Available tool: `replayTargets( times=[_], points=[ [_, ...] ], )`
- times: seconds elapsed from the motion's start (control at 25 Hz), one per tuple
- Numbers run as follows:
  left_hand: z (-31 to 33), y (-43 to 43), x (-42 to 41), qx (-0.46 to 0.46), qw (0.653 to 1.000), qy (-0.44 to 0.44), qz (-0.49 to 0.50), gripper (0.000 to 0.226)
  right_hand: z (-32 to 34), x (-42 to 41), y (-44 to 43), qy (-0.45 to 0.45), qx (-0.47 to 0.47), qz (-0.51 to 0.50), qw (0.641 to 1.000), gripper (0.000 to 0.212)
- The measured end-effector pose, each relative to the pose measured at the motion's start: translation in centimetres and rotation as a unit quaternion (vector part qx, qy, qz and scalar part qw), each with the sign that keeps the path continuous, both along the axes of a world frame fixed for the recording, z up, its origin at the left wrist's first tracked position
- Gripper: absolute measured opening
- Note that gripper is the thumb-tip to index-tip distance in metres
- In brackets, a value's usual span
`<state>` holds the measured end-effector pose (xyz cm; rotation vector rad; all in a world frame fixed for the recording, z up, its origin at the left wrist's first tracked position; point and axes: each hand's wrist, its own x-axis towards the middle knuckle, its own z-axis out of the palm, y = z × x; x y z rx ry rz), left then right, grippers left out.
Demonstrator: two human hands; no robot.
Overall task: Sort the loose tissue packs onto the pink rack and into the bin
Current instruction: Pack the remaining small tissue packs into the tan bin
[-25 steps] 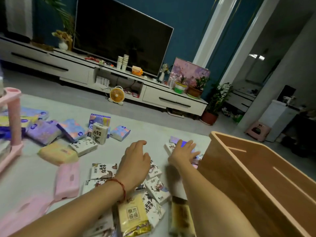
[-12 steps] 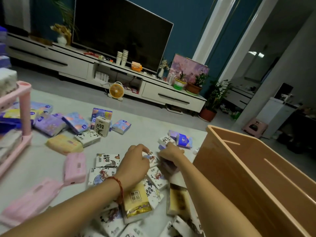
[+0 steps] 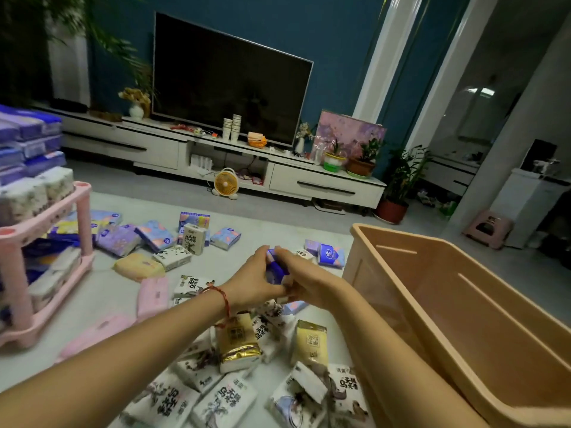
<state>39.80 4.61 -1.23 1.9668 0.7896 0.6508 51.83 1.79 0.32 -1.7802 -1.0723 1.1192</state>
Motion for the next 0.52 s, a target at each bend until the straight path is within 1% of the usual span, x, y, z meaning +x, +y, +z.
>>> replayTargets(
  times=[0.04,0.08,0.12,0.16,0.2,0.24,0.32,0.4,0.44,0.48,0.52],
  points=[
    [-0.1,0.0,-0.1,0.008,1.000,0.005,0.010,0.052,-0.7,0.8,0.0,-0.041,0.022,-0.021,0.999,0.043],
    [-0.3,-0.1,-0.3,0.023,0.999,0.020,0.026,0.051,-1.7,1.9,0.4,-0.144,0.030,-0.049,0.988,0.042],
    [-0.5,-0.1,-0.6,0.045,0.997,0.038,0.043,0.051,-2.8,3.1,0.6,-0.295,-0.001,-0.054,0.954,0.043],
    [-0.7,-0.2,-0.9,0.068,0.995,0.054,0.057,0.052,-4.0,3.7,0.7,-0.401,-0.051,-0.031,0.914,0.048],
    [-0.9,-0.1,-1.3,0.085,0.992,0.066,0.064,0.053,-5.0,4.0,1.0,-0.433,-0.097,-0.006,0.896,0.055],
    [-1.1,0.0,-1.6,0.092,0.991,0.072,0.065,0.056,-5.7,4.1,1.1,-0.415,-0.126,0.006,0.901,0.059],
    [-1.0,0.2,-2.3,0.089,0.990,0.087,0.061,0.065,-5.8,4.2,1.3,-0.357,-0.141,-0.002,0.924,0.064],
    [-0.7,0.1,-2.9,0.100,0.988,0.103,0.059,0.075,-5.1,4.3,1.3,-0.364,-0.145,-0.003,0.920,0.073],
    [-0.5,-0.1,-3.1,0.106,0.986,0.112,0.060,0.079,-4.8,4.2,1.2,-0.378,-0.130,-0.010,0.917,0.075],
    [-0.2,-0.3,-3.3,0.118,0.984,0.119,0.063,0.080,-4.6,3.7,1.1,-0.386,-0.098,-0.017,0.917,0.070],
    [0.0,-0.5,-3.4,0.134,0.981,0.128,0.067,0.080,-4.3,2.9,1.0,-0.383,-0.047,-0.029,0.922,0.059]
  ],
)
